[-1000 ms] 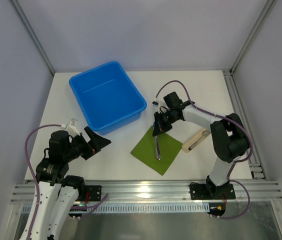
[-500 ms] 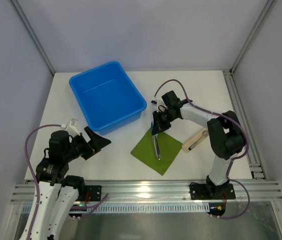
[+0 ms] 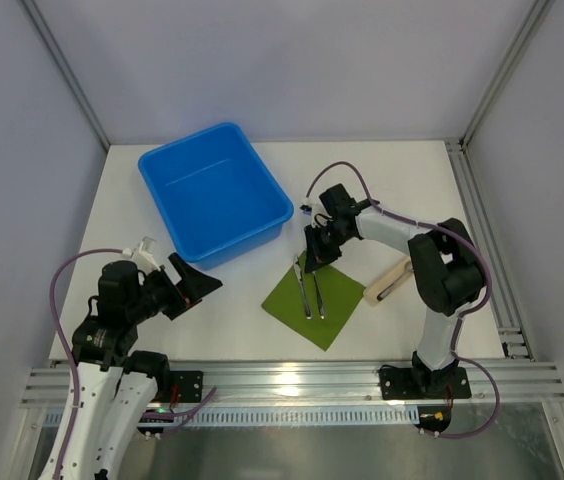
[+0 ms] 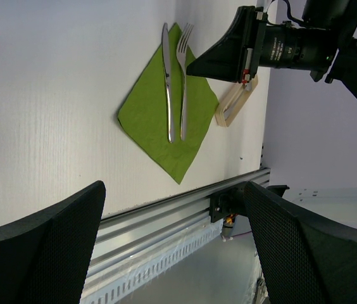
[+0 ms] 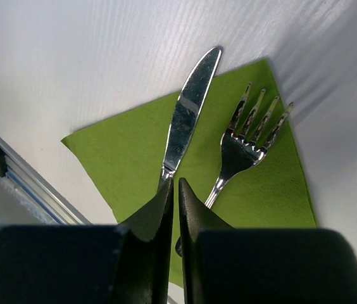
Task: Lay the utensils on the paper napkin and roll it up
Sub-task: Place the utensils on the napkin.
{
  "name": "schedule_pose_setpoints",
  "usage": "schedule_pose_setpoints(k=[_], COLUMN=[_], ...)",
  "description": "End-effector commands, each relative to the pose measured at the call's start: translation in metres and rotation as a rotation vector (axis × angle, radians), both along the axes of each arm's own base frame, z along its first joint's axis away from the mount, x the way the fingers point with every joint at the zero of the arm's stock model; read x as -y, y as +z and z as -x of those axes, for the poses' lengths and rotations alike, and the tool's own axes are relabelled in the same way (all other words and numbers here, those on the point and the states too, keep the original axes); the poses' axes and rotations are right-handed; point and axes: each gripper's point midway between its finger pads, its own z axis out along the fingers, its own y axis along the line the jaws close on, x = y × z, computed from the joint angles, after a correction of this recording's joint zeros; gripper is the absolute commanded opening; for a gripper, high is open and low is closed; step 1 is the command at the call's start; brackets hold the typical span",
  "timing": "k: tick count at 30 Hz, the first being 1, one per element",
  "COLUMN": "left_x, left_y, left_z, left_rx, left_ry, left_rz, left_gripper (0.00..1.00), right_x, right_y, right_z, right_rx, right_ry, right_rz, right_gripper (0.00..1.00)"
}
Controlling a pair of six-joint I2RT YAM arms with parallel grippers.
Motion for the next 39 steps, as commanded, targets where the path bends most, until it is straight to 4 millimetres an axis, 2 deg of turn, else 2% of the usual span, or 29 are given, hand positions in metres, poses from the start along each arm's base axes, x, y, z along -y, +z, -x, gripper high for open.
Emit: schedule_pose_setpoints(k=[1, 5, 11, 17, 23, 32, 39], left_x=[0.000, 0.000, 0.001, 0.000, 0.000, -0.001, -0.001], left_y=[0.009, 0.008, 0.007, 0.009, 0.008, 0.008, 0.008], left_z=[-0.002, -0.003, -0.003, -0.001, 0.001, 0.002, 0.002], left_rx=[0.042, 0.042, 0.037, 0.041, 0.040, 0.042, 0.040], left_ry=[-0.012, -0.014, -0.013, -0.010, -0.013, -0.011, -0.013], left_rz=[-0.010, -0.011, -0.009, -0.011, -0.012, -0.012, -0.014], left_gripper=[0.91, 0.91, 0.91, 0.91, 0.91, 0.91, 0.91], right_x=[-0.004, 0.006, -0.010, -0.007, -0.006, -0.019, -0.020], right_y=[0.017, 0.015, 0.018, 0.008, 0.003, -0.003, -0.009], right_z=[-0.011, -0.014, 0.004, 0.010, 0.017, 0.025, 0.029], right_rx=[0.077, 0.140, 0.229, 0.273, 0.297, 0.284, 0.276], right_ry=[-0.006, -0.069, -0.090, -0.141, -0.139, -0.115, -0.116], right_rz=[0.007, 0.144, 0.287, 0.410, 0.472, 0.454, 0.468], right_gripper=[0.09, 0.13, 0.28, 0.33, 0.34, 0.33, 0.29])
